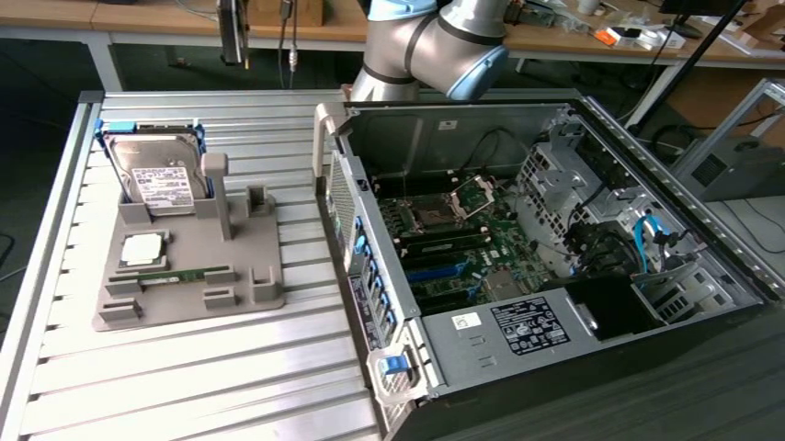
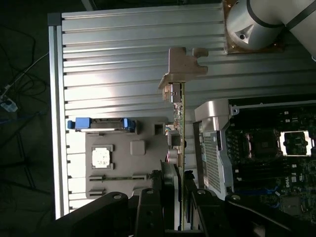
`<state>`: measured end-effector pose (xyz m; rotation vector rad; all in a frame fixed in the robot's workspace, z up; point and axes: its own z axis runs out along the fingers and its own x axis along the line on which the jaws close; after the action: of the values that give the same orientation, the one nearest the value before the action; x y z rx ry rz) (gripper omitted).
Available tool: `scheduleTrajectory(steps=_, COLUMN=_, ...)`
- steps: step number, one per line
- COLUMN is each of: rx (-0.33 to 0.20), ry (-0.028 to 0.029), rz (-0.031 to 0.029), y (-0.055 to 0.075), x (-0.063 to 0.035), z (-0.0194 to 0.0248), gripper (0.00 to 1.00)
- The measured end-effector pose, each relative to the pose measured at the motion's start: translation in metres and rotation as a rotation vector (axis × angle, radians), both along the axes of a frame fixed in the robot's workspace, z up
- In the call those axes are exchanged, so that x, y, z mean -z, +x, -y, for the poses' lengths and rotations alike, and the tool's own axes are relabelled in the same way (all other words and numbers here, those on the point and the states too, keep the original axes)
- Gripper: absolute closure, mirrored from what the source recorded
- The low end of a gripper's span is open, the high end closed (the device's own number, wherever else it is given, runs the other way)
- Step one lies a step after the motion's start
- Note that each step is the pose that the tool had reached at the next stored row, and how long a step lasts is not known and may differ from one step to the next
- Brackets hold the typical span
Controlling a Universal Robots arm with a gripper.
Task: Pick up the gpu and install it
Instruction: 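Pick up the gpu and move the gpu toward the slot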
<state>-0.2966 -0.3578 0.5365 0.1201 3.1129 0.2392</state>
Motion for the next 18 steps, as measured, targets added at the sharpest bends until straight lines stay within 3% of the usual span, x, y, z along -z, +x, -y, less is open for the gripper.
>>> scheduleTrajectory(steps=18, rx=0.000, ry=0.0068, rz=0.0000, y=0.000, x=-0.0134, z=0.0000, gripper=0.72)
